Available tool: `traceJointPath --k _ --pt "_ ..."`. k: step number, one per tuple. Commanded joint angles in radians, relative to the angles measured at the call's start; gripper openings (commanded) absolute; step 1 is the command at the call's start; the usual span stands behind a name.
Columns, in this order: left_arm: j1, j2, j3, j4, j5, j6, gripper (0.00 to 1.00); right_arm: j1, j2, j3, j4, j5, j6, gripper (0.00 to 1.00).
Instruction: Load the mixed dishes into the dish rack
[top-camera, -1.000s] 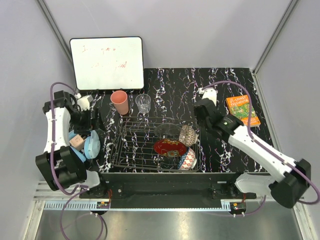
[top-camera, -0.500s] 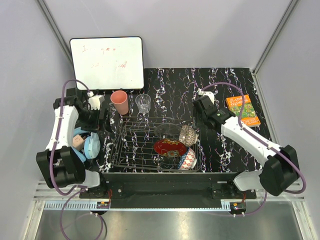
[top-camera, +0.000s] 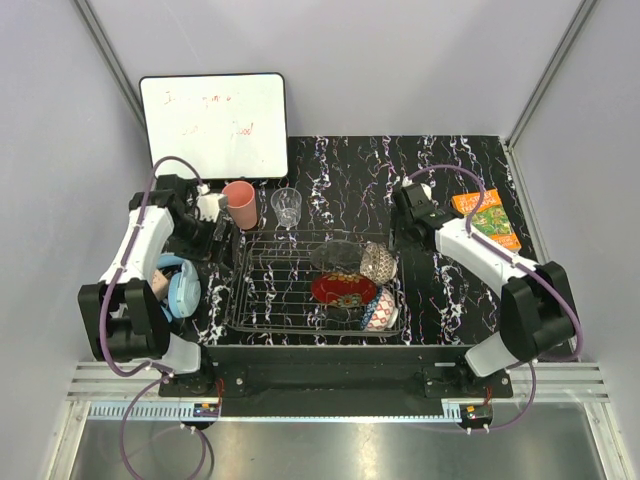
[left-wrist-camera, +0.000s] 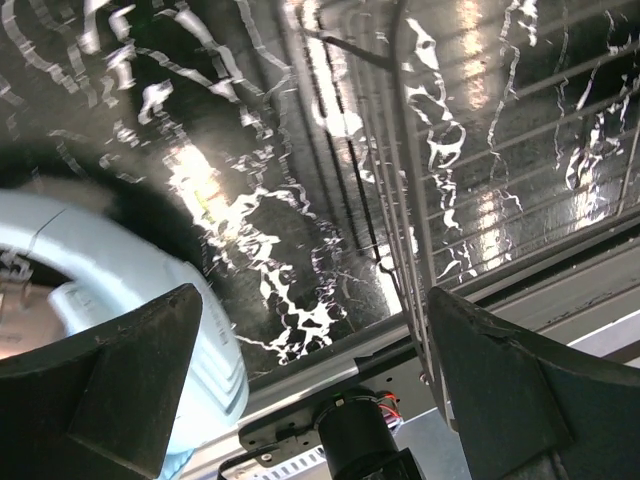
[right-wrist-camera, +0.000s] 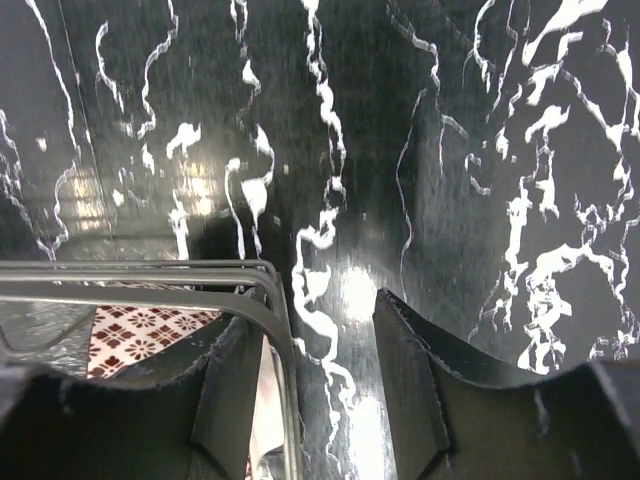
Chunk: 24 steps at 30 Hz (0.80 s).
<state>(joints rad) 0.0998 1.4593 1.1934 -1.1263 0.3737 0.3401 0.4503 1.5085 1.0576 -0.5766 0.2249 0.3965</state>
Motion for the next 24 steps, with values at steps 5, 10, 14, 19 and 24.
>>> traceJointPath --k 5,10,14,19,24 --pt "-0.115 0.009 -0.003 0.065 -0.042 -0.047 0.99 -0.061 0.075 0.088 0.086 -0.012 -0.012 0.50" --pt "-0.120 0.018 0.017 0.068 -0.038 -0.056 0.99 -0.061 -0.023 0.061 0.086 -0.056 0.028 0.52" --pt "-0.112 0.009 0.086 0.025 -0.021 -0.061 0.99 -0.062 -0.137 0.067 0.081 -0.075 0.073 0.52" --pt "-0.062 -0.002 0.268 -0.053 0.034 -0.099 0.99 -0.061 -0.174 0.182 0.055 -0.117 0.087 0.52" --pt "0.040 0.003 0.350 -0.086 0.091 -0.142 0.99 -0.021 -0.004 0.373 0.086 -0.219 0.085 0.52"
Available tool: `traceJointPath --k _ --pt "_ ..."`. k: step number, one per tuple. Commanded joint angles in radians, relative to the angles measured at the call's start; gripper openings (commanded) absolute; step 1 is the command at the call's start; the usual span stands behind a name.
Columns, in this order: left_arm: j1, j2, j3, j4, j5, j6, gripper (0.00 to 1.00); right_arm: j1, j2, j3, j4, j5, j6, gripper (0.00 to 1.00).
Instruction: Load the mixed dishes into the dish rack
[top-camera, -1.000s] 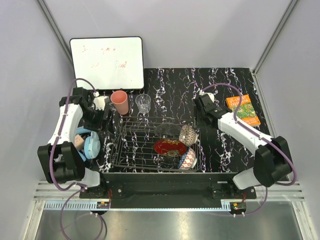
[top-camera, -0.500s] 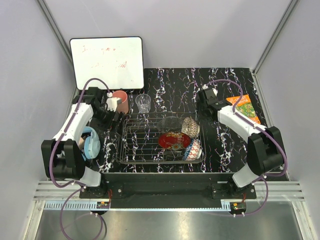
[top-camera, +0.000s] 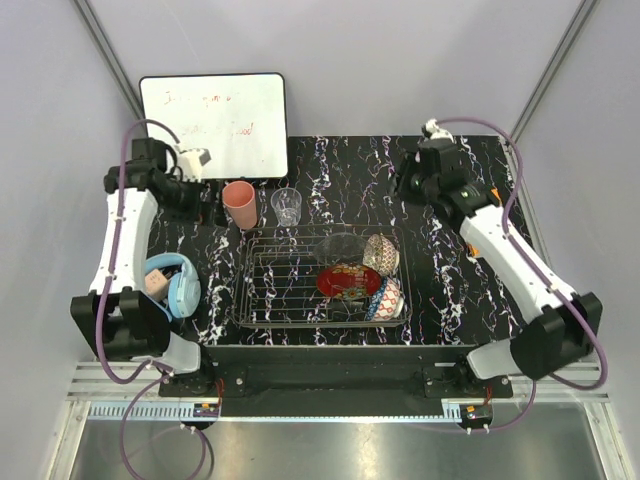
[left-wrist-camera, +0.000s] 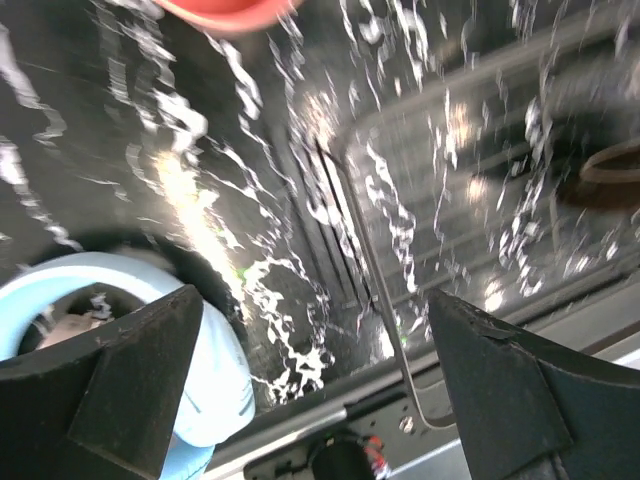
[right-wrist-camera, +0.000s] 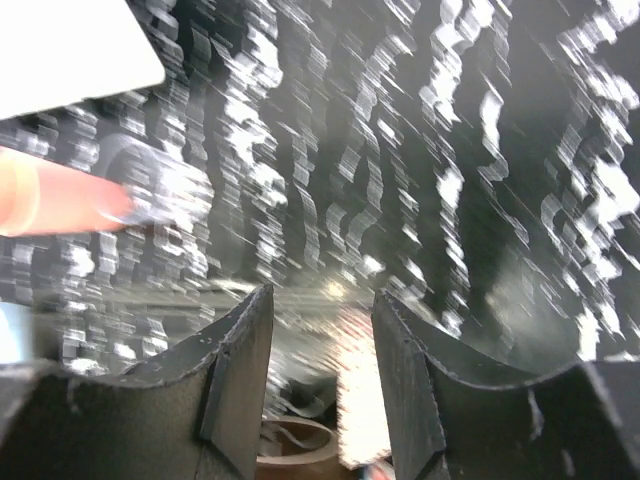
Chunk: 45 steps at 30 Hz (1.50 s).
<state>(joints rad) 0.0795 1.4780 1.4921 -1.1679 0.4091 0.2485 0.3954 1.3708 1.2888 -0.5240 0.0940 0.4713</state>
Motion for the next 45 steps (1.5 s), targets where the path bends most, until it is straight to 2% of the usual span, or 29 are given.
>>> traceJointPath --k 1,4,5,6,9,11,14,24,31,36,40,41,43,44,45 --pt "0.065 -0.016 0.053 -0.049 0.044 -0.057 0.99 0.048 0.183 0.185 0.035 -0.091 0.000 0.52" --pt "0.074 -0.039 0.045 -0.056 0.011 -0.049 0.99 0.123 0.409 0.403 0.003 -0.126 -0.042 0.52" --pt "0.074 -0.068 0.028 -0.052 0.005 -0.049 0.99 0.140 0.469 0.535 -0.014 -0.128 -0.068 0.52" --pt "0.074 -0.082 0.022 -0.050 0.002 -0.046 0.99 0.155 0.591 0.608 -0.037 -0.117 -0.080 0.52" --pt "0.074 -0.131 -0.003 -0.047 -0.013 -0.029 0.99 0.204 0.806 0.877 -0.132 -0.114 -0.109 0.52" --pt "0.074 -0.157 -0.021 -0.046 -0.029 -0.022 0.99 0.220 0.896 1.039 -0.194 -0.123 -0.115 0.52" --pt "0.078 -0.174 -0.044 -0.038 -0.043 -0.011 0.99 0.232 1.031 1.185 -0.258 -0.149 -0.112 0.52" --pt "0.082 -0.185 -0.093 0.013 -0.046 -0.014 0.99 0.249 1.125 1.179 -0.264 -0.151 -0.115 0.52" --pt "0.080 -0.234 -0.164 0.077 -0.148 -0.011 0.99 0.249 1.177 1.185 -0.269 -0.157 -0.117 0.49" --pt "0.082 -0.258 -0.159 0.091 -0.150 -0.006 0.99 0.250 1.222 1.207 -0.281 -0.162 -0.117 0.46" --pt "0.086 -0.298 -0.162 0.135 -0.148 -0.026 0.99 0.250 1.237 1.210 -0.286 -0.160 -0.118 0.37" --pt "0.088 -0.301 -0.167 0.139 -0.135 -0.025 0.99 0.250 1.241 1.210 -0.286 -0.158 -0.117 0.30" --pt "0.086 -0.286 -0.173 0.128 -0.121 -0.020 0.99 0.250 1.243 1.204 -0.288 -0.160 -0.118 0.22" --pt "0.088 -0.275 -0.168 0.123 -0.130 -0.025 0.99 0.250 1.242 1.204 -0.288 -0.163 -0.117 0.12" --pt "0.091 -0.263 -0.164 0.111 -0.139 -0.028 0.99 0.252 1.240 1.201 -0.288 -0.165 -0.117 0.08"
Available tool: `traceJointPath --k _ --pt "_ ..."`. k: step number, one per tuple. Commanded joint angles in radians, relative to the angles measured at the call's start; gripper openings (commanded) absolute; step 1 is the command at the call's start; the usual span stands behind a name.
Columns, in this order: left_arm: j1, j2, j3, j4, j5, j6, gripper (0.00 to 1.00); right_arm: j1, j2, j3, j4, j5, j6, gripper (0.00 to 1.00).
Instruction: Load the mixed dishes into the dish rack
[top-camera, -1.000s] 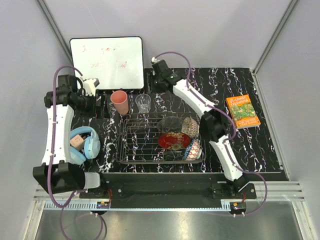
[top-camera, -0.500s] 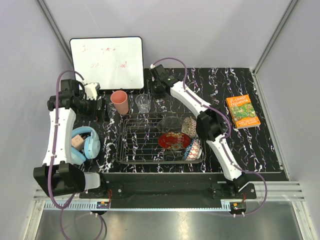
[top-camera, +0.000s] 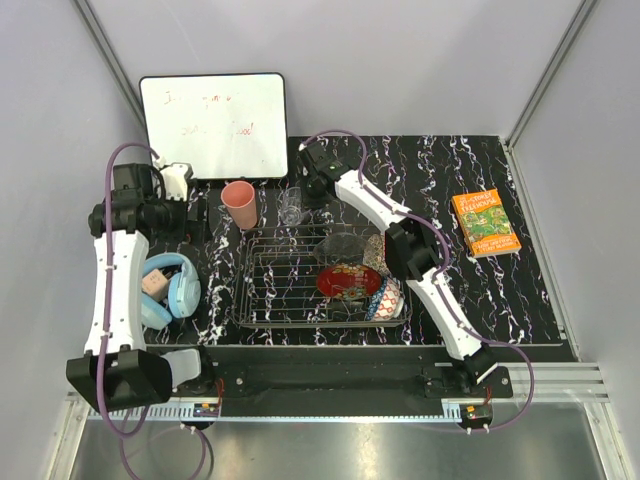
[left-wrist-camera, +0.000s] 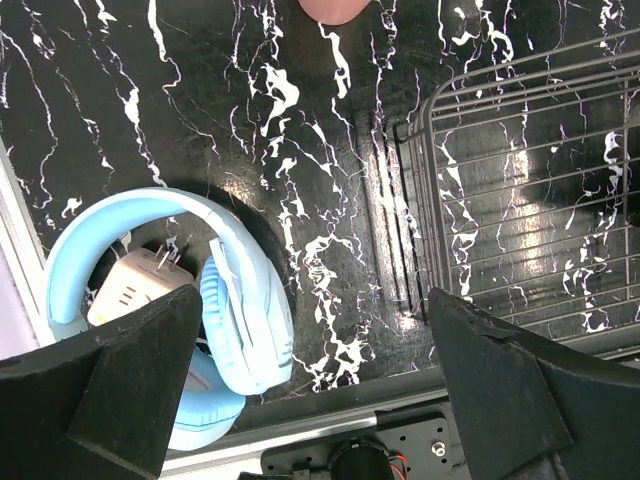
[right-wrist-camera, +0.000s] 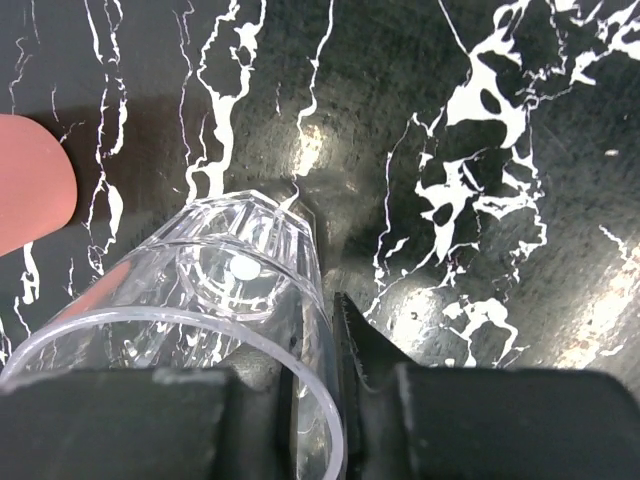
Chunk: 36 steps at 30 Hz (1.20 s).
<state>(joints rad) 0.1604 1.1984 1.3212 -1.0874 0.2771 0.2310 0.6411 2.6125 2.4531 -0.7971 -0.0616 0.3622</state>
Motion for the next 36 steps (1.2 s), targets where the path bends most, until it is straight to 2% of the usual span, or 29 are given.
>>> traceJointPath --k 1,2,6,8,11,14,19,23,25,26,27,29,30,33,36 --pt "0.014 0.018 0.015 0.026 -0.006 -0.012 0.99 0.005 -0.003 0.034 -0.014 -0.012 -0.009 0.04" --pt "0.018 0.012 0.019 0.023 -0.004 -0.015 0.99 0.005 -0.012 0.030 -0.013 -0.014 -0.009 0.00" --pt "0.028 -0.025 0.030 0.044 -0.033 -0.039 0.99 0.005 -0.061 0.008 -0.010 -0.014 -0.022 0.00" --pt "0.033 -0.010 0.039 0.029 -0.003 -0.030 0.99 0.005 -0.115 -0.005 -0.005 -0.020 -0.028 0.00" --pt "0.068 0.023 0.084 -0.040 0.111 -0.028 0.99 0.005 -0.217 -0.051 0.016 -0.043 -0.026 0.00" --pt "0.077 -0.014 0.136 -0.031 0.209 -0.050 0.99 0.005 -0.355 -0.143 0.070 -0.075 -0.011 0.00" --pt "0.077 -0.069 0.216 0.001 0.381 -0.120 0.99 0.005 -0.624 -0.389 0.220 -0.182 0.067 0.00" --pt "0.077 -0.069 0.253 -0.006 0.454 -0.136 0.99 0.003 -0.813 -0.639 0.454 -0.277 0.188 0.00" --pt "0.077 -0.074 0.250 -0.019 0.566 -0.121 0.99 0.006 -0.918 -0.800 0.543 -0.343 0.289 0.00" --pt "0.079 -0.074 0.245 -0.031 0.620 -0.108 0.99 0.005 -0.952 -0.915 0.655 -0.365 0.329 0.00" --pt "0.077 -0.071 0.240 -0.037 0.727 -0.108 0.99 0.005 -0.982 -0.971 0.715 -0.404 0.416 0.00" --pt "0.079 -0.059 0.239 -0.046 0.830 -0.114 0.99 0.005 -1.046 -1.108 0.892 -0.435 0.506 0.00" --pt "0.079 -0.047 0.237 -0.046 0.925 -0.113 0.99 0.005 -1.060 -1.146 0.947 -0.466 0.594 0.00" --pt "0.077 -0.028 0.234 -0.048 1.029 -0.095 0.99 0.012 -1.079 -1.246 1.123 -0.513 0.742 0.00" --pt "0.076 -0.019 0.217 -0.046 1.048 -0.062 0.99 0.026 -1.060 -1.290 1.274 -0.543 0.860 0.00"
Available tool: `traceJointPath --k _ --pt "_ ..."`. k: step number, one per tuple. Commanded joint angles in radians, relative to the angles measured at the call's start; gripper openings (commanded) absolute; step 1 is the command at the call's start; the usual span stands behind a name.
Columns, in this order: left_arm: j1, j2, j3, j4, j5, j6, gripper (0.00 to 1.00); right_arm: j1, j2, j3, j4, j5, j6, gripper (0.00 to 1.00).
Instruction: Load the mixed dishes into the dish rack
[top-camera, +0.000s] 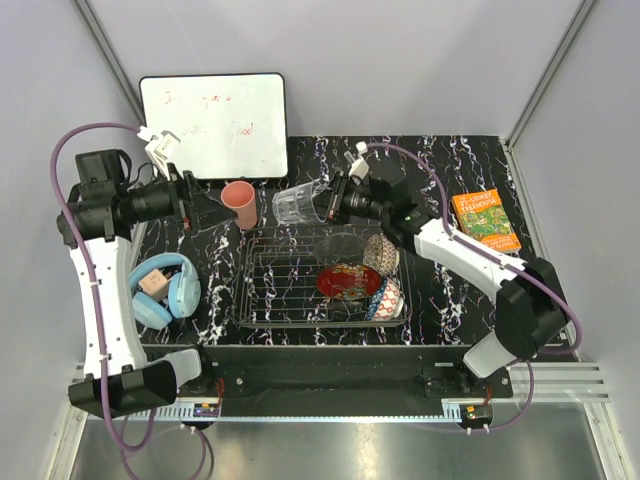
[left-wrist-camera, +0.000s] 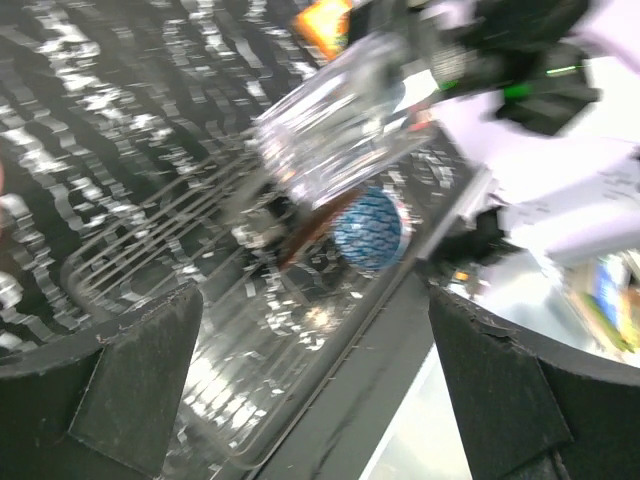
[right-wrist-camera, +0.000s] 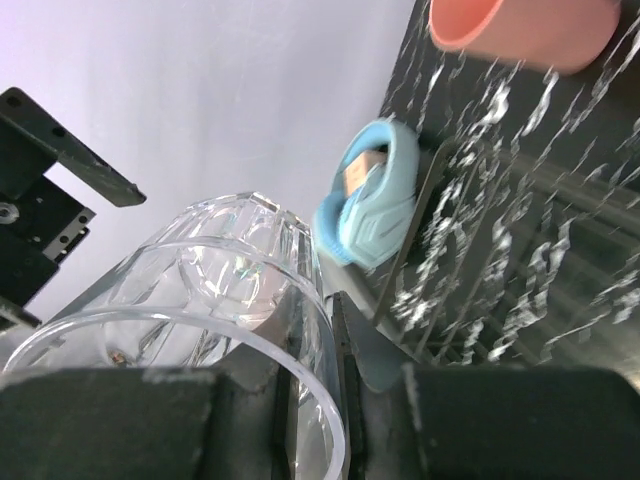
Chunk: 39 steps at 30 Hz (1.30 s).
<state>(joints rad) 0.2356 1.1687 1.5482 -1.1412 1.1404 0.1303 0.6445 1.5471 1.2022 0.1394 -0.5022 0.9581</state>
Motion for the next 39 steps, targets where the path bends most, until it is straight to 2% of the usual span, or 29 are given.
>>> traceJointPath --k 1,7,9,28,39 --pt "0.002 0.009 -0.016 0.006 0.186 0.051 0.99 0.035 0.021 -0.042 0.392 -0.105 0.287 0.00" --pt "-0.002 0.011 -0.077 0.005 0.165 0.094 0.99 0.095 0.146 -0.032 0.662 -0.128 0.494 0.00" --pt "-0.002 0.011 -0.094 0.003 0.156 0.098 0.99 0.109 0.180 -0.009 0.703 -0.136 0.545 0.00" --pt "-0.002 0.022 -0.091 0.001 0.125 0.120 0.99 0.201 0.386 0.126 0.910 -0.137 0.726 0.00" --pt "-0.004 0.029 -0.089 0.008 0.128 0.111 0.99 0.256 0.467 0.197 0.950 -0.130 0.774 0.00"
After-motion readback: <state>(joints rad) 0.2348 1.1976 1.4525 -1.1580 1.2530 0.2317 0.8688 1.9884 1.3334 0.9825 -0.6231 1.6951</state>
